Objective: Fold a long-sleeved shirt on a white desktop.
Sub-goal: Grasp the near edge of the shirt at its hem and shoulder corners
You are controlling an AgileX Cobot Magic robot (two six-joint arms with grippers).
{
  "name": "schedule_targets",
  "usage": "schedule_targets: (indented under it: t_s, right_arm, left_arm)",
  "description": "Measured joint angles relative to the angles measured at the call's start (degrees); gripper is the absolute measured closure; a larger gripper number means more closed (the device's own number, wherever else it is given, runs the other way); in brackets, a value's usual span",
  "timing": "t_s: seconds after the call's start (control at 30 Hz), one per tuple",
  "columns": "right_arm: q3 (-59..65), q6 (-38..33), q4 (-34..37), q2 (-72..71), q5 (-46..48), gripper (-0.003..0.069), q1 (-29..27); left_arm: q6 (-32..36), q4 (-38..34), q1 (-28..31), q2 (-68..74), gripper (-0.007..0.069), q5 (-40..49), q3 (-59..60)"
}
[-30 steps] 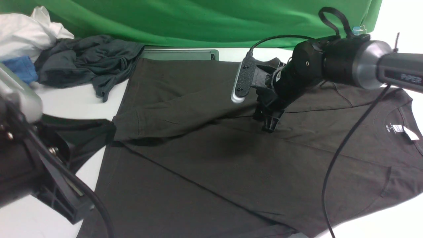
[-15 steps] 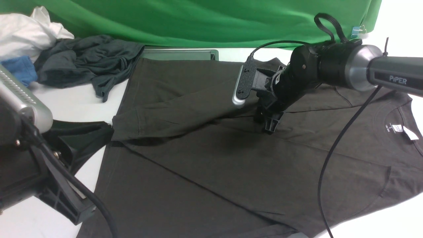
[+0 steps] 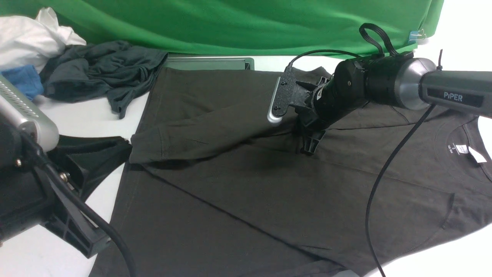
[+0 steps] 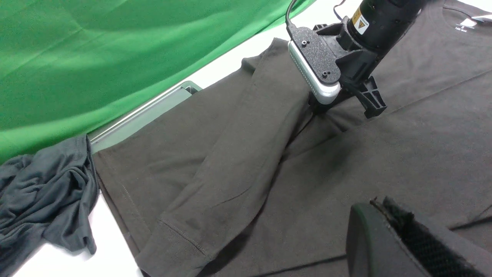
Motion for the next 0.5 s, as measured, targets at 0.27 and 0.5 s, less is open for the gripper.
schedule_targets:
  t_s: [0.27,0.5]
  right_arm:
    - [0.0,0.0,-0.7,-1.5,1.7,0.064,0.0]
    - [0.0,0.0,-1.1,-5.7,6.2,0.0641,0.0]
  left_arm:
    - [1.3,0.0,0.0,0.0,0.0608,0.5,0.0]
    - [1.6,0.1,0.0,0.0,0.0608,0.5,0.0]
